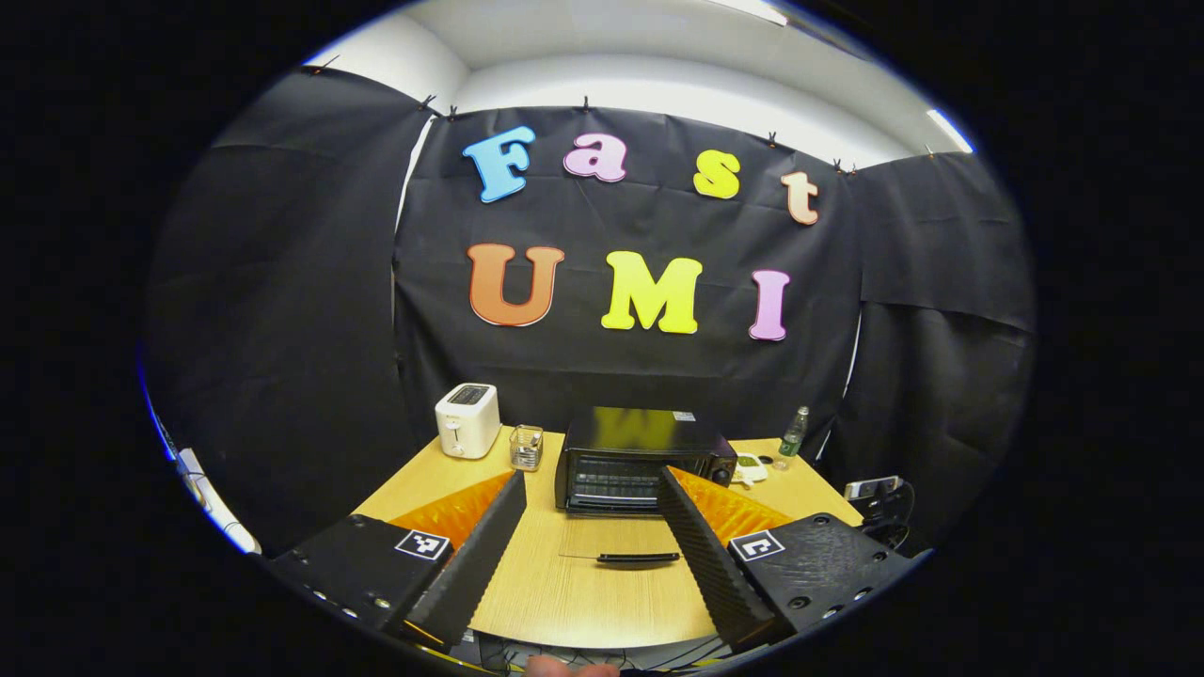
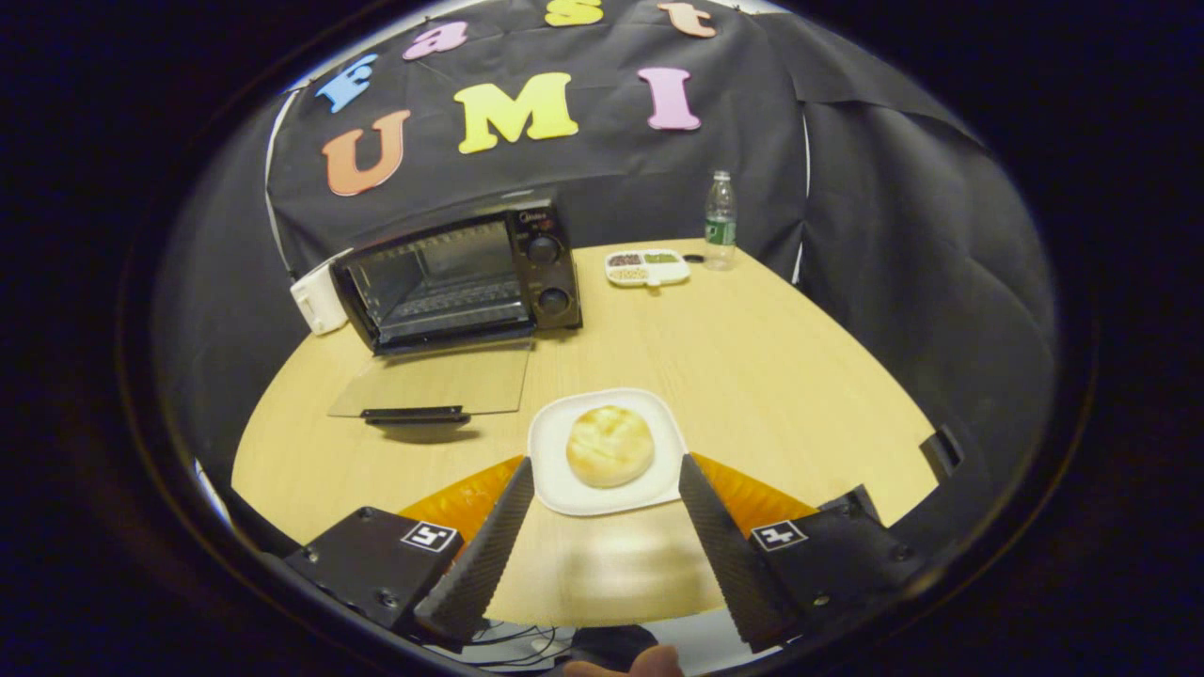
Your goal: Open the electric oven with the left hand, put the food in, and close the electric oven.
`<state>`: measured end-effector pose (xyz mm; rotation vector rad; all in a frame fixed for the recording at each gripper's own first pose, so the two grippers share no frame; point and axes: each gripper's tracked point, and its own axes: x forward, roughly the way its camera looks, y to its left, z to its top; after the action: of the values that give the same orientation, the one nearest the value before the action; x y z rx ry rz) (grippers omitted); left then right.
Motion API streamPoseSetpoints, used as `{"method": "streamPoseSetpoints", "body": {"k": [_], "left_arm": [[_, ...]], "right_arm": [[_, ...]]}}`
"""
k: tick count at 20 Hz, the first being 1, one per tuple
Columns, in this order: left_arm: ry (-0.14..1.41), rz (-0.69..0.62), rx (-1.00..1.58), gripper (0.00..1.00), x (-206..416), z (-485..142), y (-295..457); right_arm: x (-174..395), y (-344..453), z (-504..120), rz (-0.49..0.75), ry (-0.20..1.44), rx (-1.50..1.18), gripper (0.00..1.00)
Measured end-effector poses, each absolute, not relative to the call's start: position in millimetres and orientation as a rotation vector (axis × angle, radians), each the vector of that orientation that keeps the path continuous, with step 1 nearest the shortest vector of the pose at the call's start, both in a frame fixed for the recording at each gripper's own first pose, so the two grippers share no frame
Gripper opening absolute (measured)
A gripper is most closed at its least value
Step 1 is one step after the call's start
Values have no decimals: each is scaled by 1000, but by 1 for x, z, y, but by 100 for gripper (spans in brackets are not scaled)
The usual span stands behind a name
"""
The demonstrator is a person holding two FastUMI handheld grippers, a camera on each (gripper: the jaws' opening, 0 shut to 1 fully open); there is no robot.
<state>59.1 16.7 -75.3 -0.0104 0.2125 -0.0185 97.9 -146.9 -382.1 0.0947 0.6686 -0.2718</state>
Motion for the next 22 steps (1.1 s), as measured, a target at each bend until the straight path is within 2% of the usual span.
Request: {"method": "streamPoseSetpoints", "body": {"k": [7, 13, 17, 22], "left_arm": [[248, -28, 4, 93, 85, -87, -5], [263, -21, 15, 93, 117, -89, -30], [291, -45, 7, 93, 127, -99, -49], [298, -117, 4, 93, 135, -98, -58]], "right_arm": [[126, -162, -436, -300, 755, 55, 97], [137, -161, -453, -245, 806, 69, 99], [138, -165, -453, -218, 822, 82, 86], [125, -159, -422, -248, 799, 202, 71]]}}
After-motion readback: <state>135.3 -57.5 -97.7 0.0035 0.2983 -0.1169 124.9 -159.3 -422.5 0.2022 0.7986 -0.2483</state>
